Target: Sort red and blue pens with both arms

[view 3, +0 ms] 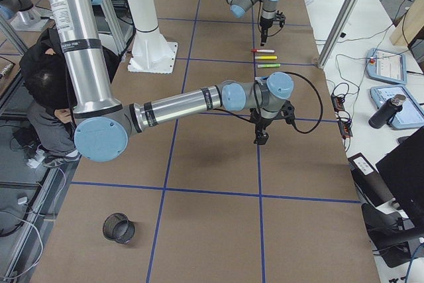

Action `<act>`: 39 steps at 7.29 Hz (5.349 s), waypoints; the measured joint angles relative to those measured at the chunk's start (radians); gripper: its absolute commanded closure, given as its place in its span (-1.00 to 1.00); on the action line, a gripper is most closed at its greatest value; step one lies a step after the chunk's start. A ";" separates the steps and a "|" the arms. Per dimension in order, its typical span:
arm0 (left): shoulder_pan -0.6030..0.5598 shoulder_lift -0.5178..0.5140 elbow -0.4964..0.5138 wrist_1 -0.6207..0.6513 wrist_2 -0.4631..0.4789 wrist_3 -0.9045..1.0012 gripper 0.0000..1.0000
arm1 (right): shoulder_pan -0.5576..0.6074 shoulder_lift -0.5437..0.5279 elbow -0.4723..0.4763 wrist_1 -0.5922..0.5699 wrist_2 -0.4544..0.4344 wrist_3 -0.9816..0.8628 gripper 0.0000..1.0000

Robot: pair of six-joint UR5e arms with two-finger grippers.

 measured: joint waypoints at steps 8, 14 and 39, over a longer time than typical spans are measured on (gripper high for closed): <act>0.037 0.000 0.043 -0.070 0.011 -0.046 0.22 | -0.001 0.002 -0.003 0.001 0.006 0.003 -0.99; 0.039 0.002 0.032 -0.066 0.010 -0.062 1.00 | -0.001 0.004 -0.005 0.000 0.008 0.003 -0.99; -0.440 0.397 -0.403 0.371 -0.159 0.295 1.00 | -0.594 0.685 -0.596 0.408 -0.400 0.925 0.08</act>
